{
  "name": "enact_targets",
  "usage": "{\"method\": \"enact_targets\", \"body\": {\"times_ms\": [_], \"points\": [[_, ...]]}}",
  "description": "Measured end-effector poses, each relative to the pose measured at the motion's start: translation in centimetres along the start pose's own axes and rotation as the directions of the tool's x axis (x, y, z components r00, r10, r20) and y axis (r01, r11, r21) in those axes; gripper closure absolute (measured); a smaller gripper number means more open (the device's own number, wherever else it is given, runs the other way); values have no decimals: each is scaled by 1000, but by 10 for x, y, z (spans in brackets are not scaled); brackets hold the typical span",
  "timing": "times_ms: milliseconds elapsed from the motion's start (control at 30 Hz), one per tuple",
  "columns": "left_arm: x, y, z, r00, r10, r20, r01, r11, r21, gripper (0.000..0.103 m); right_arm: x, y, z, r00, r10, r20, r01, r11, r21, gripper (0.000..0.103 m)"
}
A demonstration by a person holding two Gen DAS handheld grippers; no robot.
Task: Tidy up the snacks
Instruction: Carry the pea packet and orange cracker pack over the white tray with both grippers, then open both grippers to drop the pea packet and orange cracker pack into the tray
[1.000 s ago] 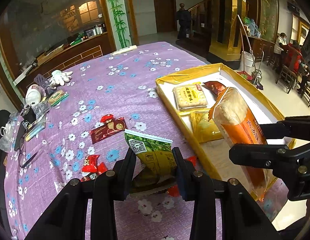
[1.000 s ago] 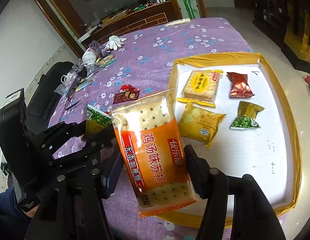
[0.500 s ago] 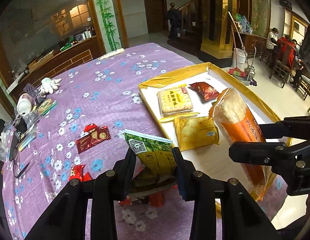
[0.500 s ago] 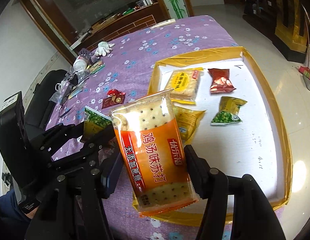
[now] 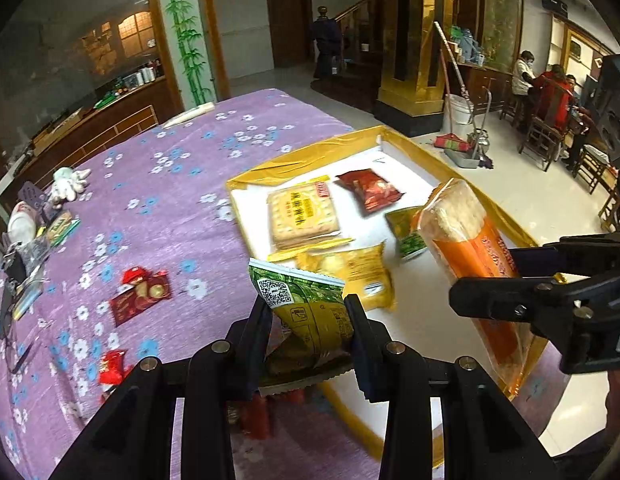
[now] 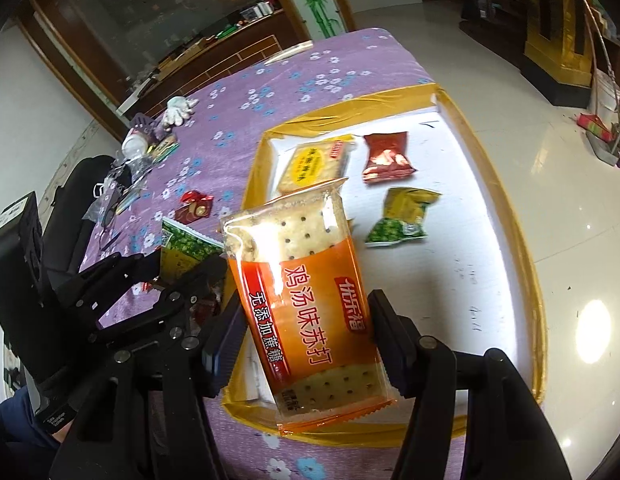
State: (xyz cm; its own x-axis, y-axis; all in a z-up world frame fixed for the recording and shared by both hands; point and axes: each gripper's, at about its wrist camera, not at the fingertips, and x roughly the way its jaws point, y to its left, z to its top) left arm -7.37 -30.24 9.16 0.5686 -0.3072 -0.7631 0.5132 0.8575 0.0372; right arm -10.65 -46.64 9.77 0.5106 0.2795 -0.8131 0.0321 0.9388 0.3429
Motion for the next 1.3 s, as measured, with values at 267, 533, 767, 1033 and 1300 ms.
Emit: {"method": "enact_targets", "body": {"times_ms": [267,533,767,1033,1300], "points": [[12,-27,4,988,-151,-23,151,988,32,65,3,-32,6,999,-43,-14,44,996,82,43],[28,-57,-6,973,-205,-103,215,971,100,65,21,-51,7,997,-49,-66,57,990,126,43],[37,-61,-11,969,-201,-142,218,970,111,65,36,-57,6,991,-72,-113,86,988,128,43],[41,-64,-16,966,-199,-163,219,968,121,65,42,-56,5,987,-95,-132,110,988,107,43],[41,-65,-16,966,-201,-163,222,967,126,65,43,-56,3,983,-109,-148,125,987,104,45]]}}
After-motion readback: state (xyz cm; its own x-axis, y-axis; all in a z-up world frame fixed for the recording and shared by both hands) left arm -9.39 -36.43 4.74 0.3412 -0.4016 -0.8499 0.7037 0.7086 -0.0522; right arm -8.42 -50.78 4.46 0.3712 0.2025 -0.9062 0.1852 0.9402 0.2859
